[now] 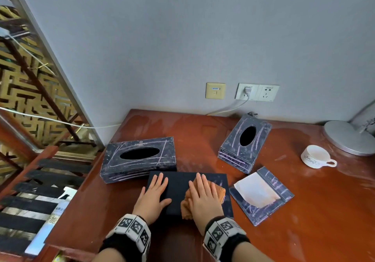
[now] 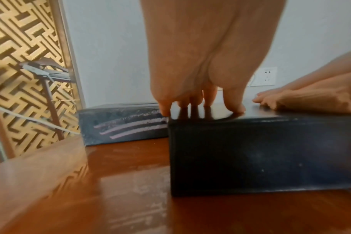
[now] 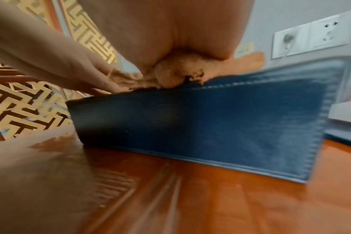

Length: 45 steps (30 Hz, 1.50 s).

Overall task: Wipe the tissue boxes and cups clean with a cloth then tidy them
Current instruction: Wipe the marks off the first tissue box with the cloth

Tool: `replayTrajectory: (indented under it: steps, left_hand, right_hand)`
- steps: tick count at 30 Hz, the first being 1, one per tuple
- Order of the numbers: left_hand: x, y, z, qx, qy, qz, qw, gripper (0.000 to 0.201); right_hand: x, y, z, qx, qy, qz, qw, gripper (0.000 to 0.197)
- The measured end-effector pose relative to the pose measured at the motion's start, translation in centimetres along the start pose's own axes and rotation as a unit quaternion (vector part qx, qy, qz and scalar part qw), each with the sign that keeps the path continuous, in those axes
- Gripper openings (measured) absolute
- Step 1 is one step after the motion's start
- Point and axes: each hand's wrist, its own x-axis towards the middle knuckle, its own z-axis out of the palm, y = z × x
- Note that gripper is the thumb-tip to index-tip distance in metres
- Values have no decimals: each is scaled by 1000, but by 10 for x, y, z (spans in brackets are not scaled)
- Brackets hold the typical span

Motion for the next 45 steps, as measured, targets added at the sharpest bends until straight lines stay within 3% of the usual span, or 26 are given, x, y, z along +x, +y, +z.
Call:
replayTrajectory:
  steps: [2,6,11,14,17,20,23,25,26,28,29,32,34,38,41,43,45]
  left_hand:
    - [-1,0,0,-11,3,-1,1000,68]
    - [-2,-1,0,-24,11,1,1000,67]
    - [-1,-2,5,-32,14,1,999,65]
    - [0,-2,6,-23,17,1,1000,65]
    - [-1,-2,5,-17,14,1,1000,65]
    - [-1,-2,5,-19,15,1,1000,65]
    - [-1,-3,6,-23,17,2,1000,64]
    - [-1,-4,6,-21,16,3,1000,64]
    - [-2,-4,7,-19,15,4,1000,64]
    - [-1,-4,9,-15,20,5,1000,64]
    - [-1,-4,9,-13,20,4,1000,64]
    - [-2,-4,8,-3,16,3,1000,65]
    - [-2,-4,7,7,17,5,1000,65]
    - [-3,-4,8,12,21,8,1000,64]
    - [-3,-5,9,20,28,13,999,64]
    - [-3,-7,11,19,35,22,999,64]
    - [-3,-11,14,-4,55,33,998,66]
  right_hand:
    - [-1,16,-1,-7,9,-23,1000,49]
    - [-3,51,-14,34,38,12,999,42]
    - [-2,78,-19,194,89,31,976,61]
    - [-5,51,-16,173,134,-30,975,60]
    - [-10,30,-2,60,82,-106,989,39]
    - [3,47,8,60,66,-73,993,31]
    - [10,76,-10,123,161,1,979,45]
    - [5,84,-21,244,103,82,961,41]
    - [-5,82,-24,284,111,84,949,34]
    - [-16,69,-26,324,171,24,930,38]
    - [-20,57,-23,335,160,-14,928,41]
    - [-24,34,12,96,93,-127,983,44]
    - [-26,36,14,51,20,-75,996,50]
    - [-38,56,16,21,56,-39,997,43]
    - [-44,65,9,152,125,-16,980,52]
    - [-50,69,3,268,64,52,960,53]
    - [-53,79,4,297,86,112,944,54]
